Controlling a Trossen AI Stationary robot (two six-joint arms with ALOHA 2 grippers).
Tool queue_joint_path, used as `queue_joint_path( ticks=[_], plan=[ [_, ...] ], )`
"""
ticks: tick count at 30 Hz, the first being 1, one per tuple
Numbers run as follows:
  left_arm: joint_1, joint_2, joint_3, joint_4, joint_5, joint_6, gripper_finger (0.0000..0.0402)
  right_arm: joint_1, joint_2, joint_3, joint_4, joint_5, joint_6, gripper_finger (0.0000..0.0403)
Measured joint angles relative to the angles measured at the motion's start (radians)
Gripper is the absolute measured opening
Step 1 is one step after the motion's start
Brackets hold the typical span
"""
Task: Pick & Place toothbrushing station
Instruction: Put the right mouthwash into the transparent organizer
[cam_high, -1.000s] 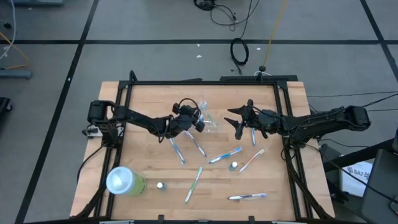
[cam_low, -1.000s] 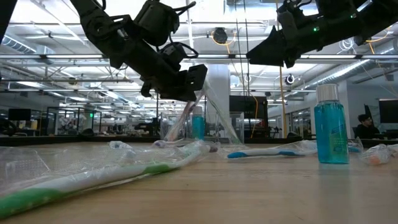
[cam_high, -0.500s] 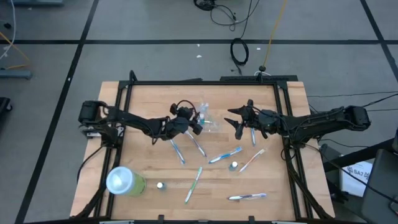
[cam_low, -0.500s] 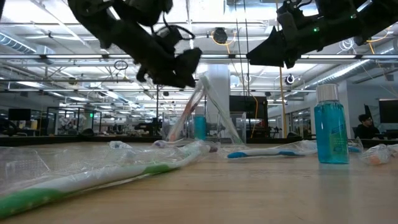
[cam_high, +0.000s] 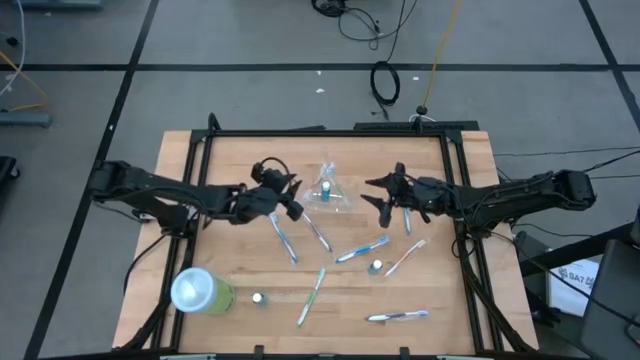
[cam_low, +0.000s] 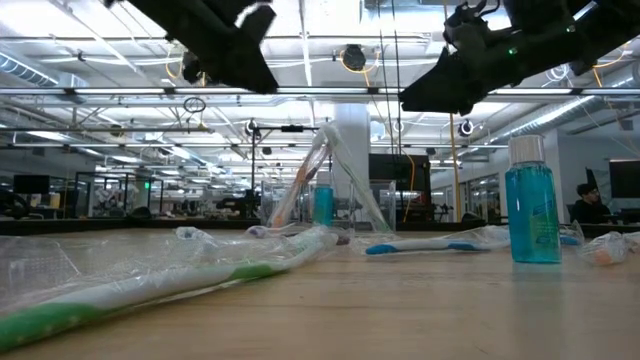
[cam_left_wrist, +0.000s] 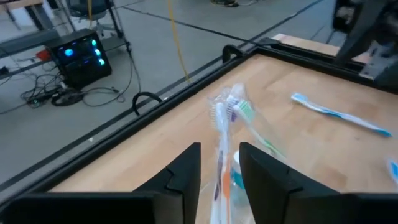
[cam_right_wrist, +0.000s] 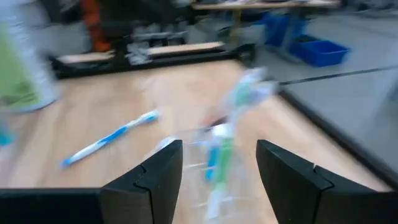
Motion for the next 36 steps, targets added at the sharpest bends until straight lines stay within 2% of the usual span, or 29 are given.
queue_joint_path(
  ticks=[2, 7, 9, 11, 16, 22, 28, 36],
  plan=[
    [-0.008, -0.037, 0.0, -0.038, 0.03, 0.015, 0.0105, 0.0, 0.0, 0.0, -0.009, -0.092, -0.007, 0.0196],
    [-0.012, -0.129, 0.001, -0.065, 0.191, 0.048, 0.0098, 0.009, 0.0, 0.0, -0.019, -0.38, 0.013, 0.0196],
    [-0.012, -0.158, 0.001, -0.068, 0.232, 0.094, 0.0097, 0.032, 0.0, 0.0, -0.017, -0.506, 0.027, 0.0196],
    [-0.012, -0.183, 0.001, -0.078, 0.265, 0.13, 0.0097, 0.079, 0.0, 0.0, -0.02, -0.585, 0.043, 0.0196],
    [-0.018, -0.234, 0.002, -0.157, 0.277, 0.089, 0.0097, 0.243, 0.019, 0.0, -0.042, -0.578, 0.031, 0.0196],
    [-0.023, -0.24, 0.001, -0.192, 0.27, 0.073, 0.0097, 0.379, 0.123, 0.0, -0.029, -0.47, -0.007, 0.02],
    [-0.023, -0.24, 0.001, -0.195, 0.28, 0.05, 0.0097, 0.389, 0.208, -0.001, 0.005, -0.425, -0.037, 0.0227],
    [-0.023, -0.24, 0.001, -0.194, 0.281, 0.014, 0.0097, 0.385, 0.203, -0.009, -0.048, -0.427, -0.07, 0.0235]
  ],
)
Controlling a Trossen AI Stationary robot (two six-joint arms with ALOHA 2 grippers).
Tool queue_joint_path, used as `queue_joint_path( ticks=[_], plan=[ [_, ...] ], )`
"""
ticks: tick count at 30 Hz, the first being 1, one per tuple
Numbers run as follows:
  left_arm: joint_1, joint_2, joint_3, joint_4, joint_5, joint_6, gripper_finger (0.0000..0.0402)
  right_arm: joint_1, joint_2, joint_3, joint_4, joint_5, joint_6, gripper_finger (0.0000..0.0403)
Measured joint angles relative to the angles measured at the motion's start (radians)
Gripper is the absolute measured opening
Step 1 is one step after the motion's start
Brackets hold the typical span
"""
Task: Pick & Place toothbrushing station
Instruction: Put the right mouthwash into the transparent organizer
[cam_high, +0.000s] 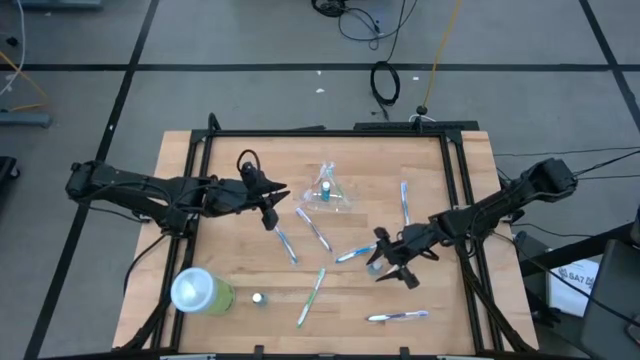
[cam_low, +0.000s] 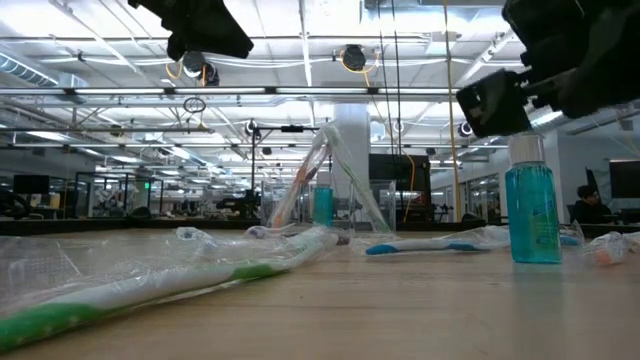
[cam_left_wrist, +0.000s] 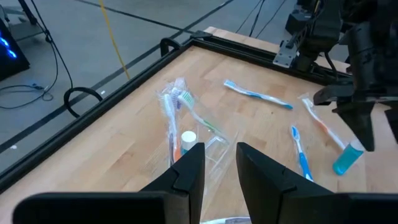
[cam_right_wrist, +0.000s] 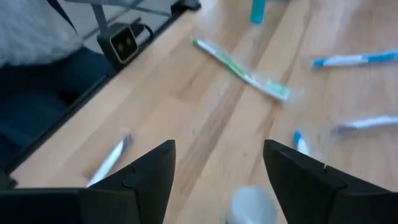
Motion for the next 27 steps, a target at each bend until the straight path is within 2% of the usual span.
queue_joint_path(
  ticks=[4, 14, 17, 27],
  plan=[
    [0.0, 0.0, 0.0, 0.0, 0.0, 0.001, 0.0097, 0.0, 0.0, -0.044, 0.032, 0.033, 0.02, 0.0226],
    [0.0, 0.0, 0.0, 0.0, 0.0, 0.006, 0.0097, -0.031, 0.0, -0.216, 0.335, 0.104, 0.039, 0.0222],
    [0.0, 0.0, 0.0, 0.0, 0.0, 0.014, 0.0097, -0.047, 0.0, -0.244, 0.343, 0.133, 0.063, 0.0221],
    [0.0, 0.0, 0.0, -0.001, 0.0, 0.014, 0.0097, -0.053, 0.001, -0.252, 0.376, 0.1, 0.108, 0.0221]
  ],
)
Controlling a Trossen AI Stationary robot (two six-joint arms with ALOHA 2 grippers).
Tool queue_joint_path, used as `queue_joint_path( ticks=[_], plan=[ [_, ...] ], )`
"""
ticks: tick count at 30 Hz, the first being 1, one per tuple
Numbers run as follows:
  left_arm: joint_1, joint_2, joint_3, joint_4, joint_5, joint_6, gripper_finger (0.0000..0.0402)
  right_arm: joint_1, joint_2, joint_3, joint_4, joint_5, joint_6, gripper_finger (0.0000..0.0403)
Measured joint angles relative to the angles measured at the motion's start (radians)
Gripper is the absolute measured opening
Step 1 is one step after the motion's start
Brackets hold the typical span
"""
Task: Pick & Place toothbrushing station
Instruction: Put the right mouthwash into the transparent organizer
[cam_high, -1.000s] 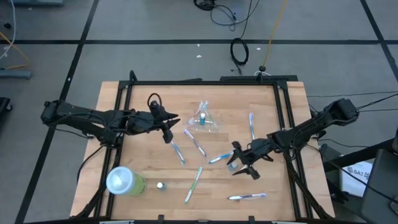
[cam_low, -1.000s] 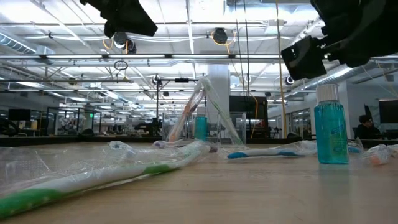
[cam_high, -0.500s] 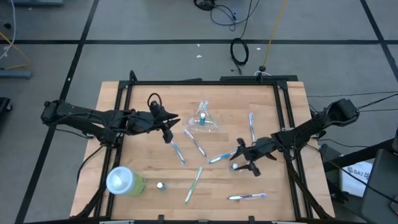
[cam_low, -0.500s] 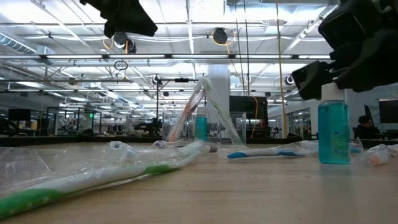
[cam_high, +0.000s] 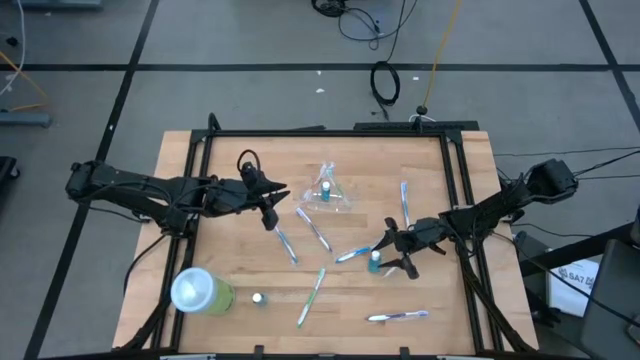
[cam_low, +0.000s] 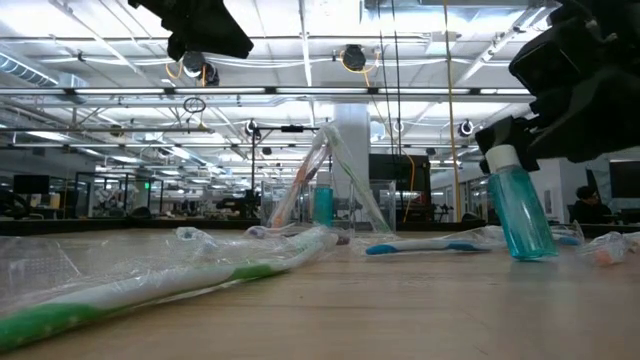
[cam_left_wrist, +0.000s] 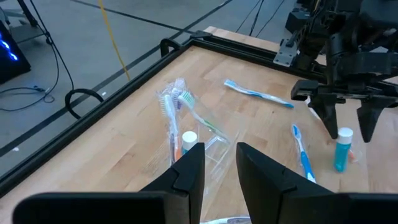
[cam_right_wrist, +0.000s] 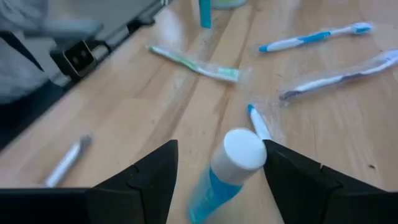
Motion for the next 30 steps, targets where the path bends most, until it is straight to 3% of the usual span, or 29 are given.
queue_joint_path(
  ticks=[10, 24, 30],
  plan=[
    [0.0, 0.0, 0.0, 0.0, 0.0, 0.0, 0.0097, 0.0, 0.059, 0.0, 0.025, 0.006, 0.059, 0.0214],
    [0.0, 0.0, 0.0, -0.001, 0.0, 0.0, 0.0097, 0.0, 0.117, 0.0, 0.111, 0.004, 0.061, 0.0093],
    [0.0, 0.0, 0.0, -0.001, 0.0, 0.0, 0.0097, 0.0, 0.117, 0.0, 0.22, 0.003, 0.035, 0.0106]
  ],
)
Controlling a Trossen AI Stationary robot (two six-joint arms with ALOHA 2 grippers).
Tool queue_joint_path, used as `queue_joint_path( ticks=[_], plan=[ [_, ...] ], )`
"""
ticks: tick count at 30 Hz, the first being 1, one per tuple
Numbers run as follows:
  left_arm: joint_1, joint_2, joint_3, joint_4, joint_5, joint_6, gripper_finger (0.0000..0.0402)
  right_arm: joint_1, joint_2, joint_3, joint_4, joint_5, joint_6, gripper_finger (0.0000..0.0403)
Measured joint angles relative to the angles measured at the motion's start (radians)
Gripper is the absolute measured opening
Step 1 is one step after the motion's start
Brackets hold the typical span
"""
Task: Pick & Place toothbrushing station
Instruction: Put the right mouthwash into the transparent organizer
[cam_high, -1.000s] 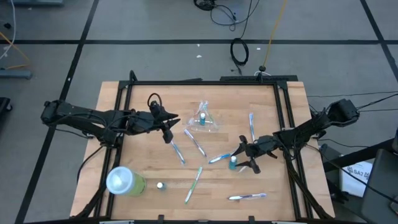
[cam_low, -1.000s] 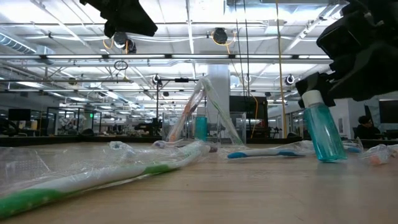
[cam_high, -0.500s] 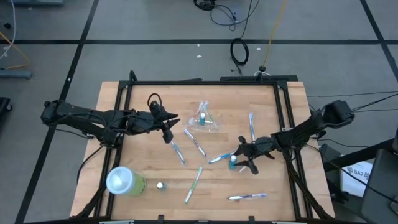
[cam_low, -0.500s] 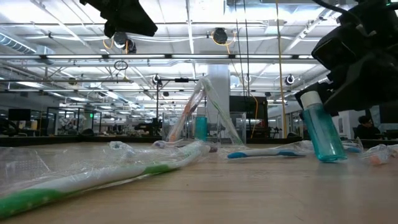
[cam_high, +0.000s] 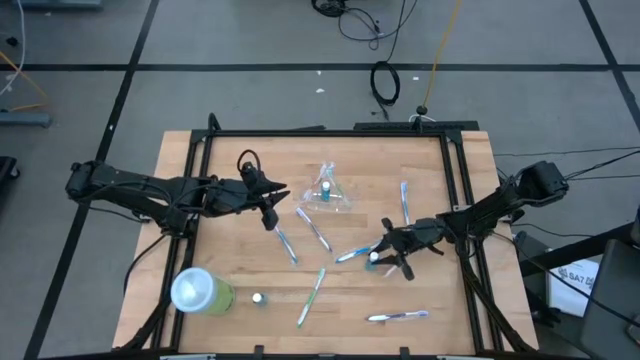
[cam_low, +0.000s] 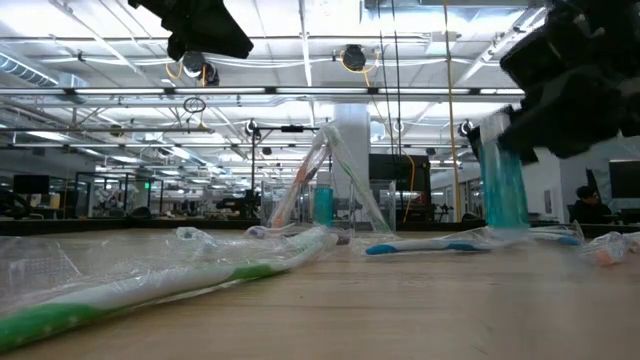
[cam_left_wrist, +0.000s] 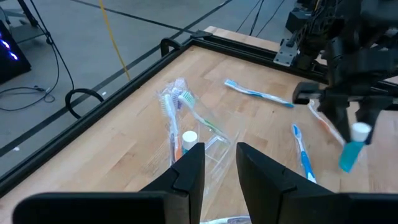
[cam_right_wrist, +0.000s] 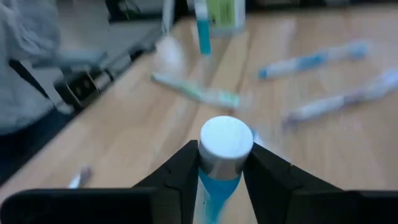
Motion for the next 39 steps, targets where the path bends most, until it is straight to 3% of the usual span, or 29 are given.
queue_joint_path(
  ticks=[3, 8, 12, 18, 26, 39],
  plan=[
    [0.0, 0.0, 0.0, 0.0, 0.0, 0.0, 0.0097, -0.001, 0.0, 0.002, 0.141, 0.0, -0.08, 0.0115],
    [0.0, 0.0, 0.0, 0.002, 0.0, 0.033, 0.0097, -0.059, -0.001, 0.093, 0.271, 0.005, -0.21, 0.0089],
    [0.0, 0.0, 0.0, 0.005, -0.001, 0.079, 0.0097, -0.142, -0.001, 0.226, 0.191, 0.094, -0.281, 0.0089],
    [0.0, 0.0, 0.0, 0.005, -0.001, 0.115, 0.0097, -0.277, 0.041, 0.406, -0.123, 0.198, -0.257, 0.0108],
    [0.008, 0.0, 0.0, 0.011, -0.01, 0.201, 0.0097, -0.382, 0.236, 0.474, -0.125, 0.185, -0.18, 0.009],
    [0.008, 0.0, 0.0, 0.031, -0.009, 0.23, 0.0097, -0.452, 0.361, 0.473, -0.116, 0.181, -0.165, 0.0098]
  ],
)
